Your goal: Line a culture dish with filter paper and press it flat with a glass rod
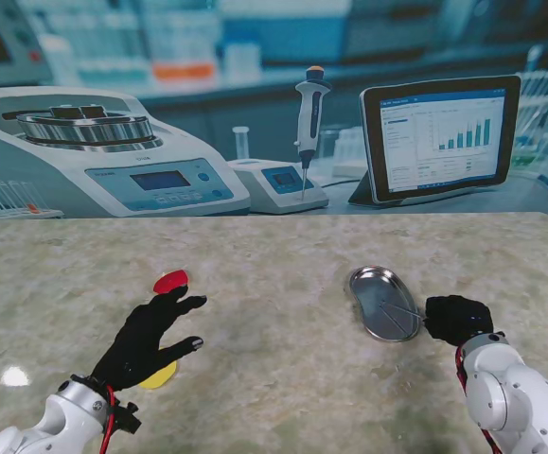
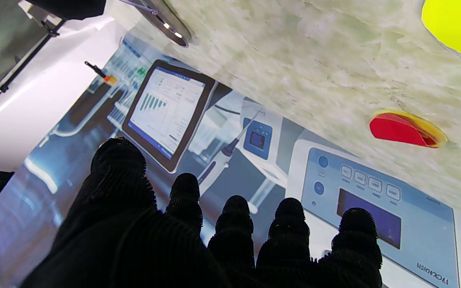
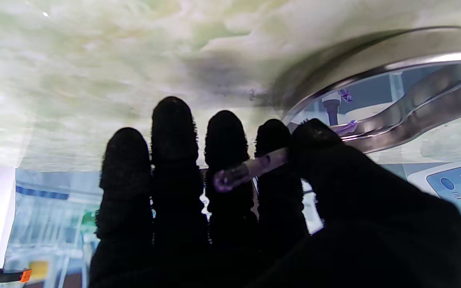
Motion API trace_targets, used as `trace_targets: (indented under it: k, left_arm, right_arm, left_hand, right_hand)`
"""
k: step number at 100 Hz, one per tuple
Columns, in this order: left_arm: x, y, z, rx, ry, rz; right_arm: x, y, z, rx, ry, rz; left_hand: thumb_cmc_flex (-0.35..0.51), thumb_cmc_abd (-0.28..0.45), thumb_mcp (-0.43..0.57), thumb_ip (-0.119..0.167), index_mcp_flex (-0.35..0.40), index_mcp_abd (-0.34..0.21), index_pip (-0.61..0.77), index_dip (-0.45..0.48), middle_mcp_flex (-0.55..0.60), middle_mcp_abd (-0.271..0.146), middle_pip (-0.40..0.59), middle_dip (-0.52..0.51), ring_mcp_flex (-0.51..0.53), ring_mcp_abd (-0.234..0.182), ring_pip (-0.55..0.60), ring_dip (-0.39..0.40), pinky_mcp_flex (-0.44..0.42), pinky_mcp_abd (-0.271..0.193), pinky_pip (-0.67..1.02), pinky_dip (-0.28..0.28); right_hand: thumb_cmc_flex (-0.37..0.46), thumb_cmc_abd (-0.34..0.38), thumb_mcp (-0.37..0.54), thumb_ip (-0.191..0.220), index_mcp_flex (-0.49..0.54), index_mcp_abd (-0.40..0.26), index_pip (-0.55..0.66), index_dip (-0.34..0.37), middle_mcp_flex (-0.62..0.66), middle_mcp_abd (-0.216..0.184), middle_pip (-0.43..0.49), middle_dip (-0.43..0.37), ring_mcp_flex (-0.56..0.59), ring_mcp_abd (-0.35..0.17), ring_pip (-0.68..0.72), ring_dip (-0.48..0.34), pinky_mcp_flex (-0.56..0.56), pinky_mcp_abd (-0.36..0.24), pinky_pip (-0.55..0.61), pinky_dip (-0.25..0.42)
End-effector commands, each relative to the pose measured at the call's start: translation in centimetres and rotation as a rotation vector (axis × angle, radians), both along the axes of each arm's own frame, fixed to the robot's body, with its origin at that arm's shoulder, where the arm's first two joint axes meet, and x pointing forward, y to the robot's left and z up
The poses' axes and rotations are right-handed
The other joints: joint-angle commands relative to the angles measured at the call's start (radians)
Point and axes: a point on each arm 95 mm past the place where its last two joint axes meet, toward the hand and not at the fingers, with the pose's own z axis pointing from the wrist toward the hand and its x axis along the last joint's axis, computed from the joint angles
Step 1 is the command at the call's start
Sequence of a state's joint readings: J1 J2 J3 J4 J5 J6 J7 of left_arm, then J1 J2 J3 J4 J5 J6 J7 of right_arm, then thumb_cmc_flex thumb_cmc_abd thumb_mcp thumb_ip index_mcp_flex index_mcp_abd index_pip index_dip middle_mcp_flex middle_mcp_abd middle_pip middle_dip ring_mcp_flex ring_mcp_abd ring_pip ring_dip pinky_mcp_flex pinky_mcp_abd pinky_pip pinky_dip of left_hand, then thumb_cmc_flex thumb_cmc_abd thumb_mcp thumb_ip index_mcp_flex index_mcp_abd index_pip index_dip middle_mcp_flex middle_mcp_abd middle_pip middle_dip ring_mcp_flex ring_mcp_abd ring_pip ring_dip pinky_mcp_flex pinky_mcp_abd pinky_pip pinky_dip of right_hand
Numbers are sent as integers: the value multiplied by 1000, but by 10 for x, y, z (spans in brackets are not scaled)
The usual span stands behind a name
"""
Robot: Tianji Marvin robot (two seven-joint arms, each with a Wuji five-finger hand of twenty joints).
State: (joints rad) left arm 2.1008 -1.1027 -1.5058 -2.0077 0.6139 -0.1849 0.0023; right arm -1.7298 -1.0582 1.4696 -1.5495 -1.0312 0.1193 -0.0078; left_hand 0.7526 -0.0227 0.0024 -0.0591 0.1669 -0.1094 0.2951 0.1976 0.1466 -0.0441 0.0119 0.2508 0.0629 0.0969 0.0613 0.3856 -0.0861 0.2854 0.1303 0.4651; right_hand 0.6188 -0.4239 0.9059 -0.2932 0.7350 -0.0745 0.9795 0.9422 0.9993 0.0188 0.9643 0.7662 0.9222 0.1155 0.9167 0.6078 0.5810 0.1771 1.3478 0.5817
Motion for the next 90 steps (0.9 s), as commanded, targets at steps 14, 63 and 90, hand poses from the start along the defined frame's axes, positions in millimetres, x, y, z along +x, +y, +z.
trace_targets:
  k: [14, 63, 90]
  left_arm:
    - [-2, 0, -1, 2, 6, 2]
    - [1, 0, -2, 8, 13, -10]
    - [3, 0, 0, 13, 5, -10]
  right_arm:
    - [-1, 2, 4, 51, -21, -8]
    - [-11, 4, 20, 140, -93, -1]
    - [-20, 13, 32, 207, -137, 26]
  left_hand:
    - [33, 37, -23, 30, -8, -36, -17, -9, -28, -31, -13, -27, -30, -15, -18, -14, -2, -3, -61, -46]
    - [28, 28, -24, 31, -8, -34, -15, -8, -24, -26, 7, 5, -30, -15, -13, -8, -2, -3, -57, -43]
    - [28, 26, -23, 31, -8, -35, -14, -7, -25, -25, 8, 25, -31, -14, -9, 2, -3, -2, -52, -36]
  right_hand:
    - [47, 22, 135, 2, 135, -143, 97, 67, 26, -18, 4, 16, 34, 2, 22, 19, 21, 24, 31, 27]
    - [32, 12, 159, -6, 148, -152, 89, 81, 36, -18, 3, 22, 43, -3, 21, 25, 30, 26, 29, 31]
    - [31, 10, 163, -7, 153, -151, 86, 85, 39, -20, 2, 25, 47, 0, 23, 29, 34, 27, 30, 33]
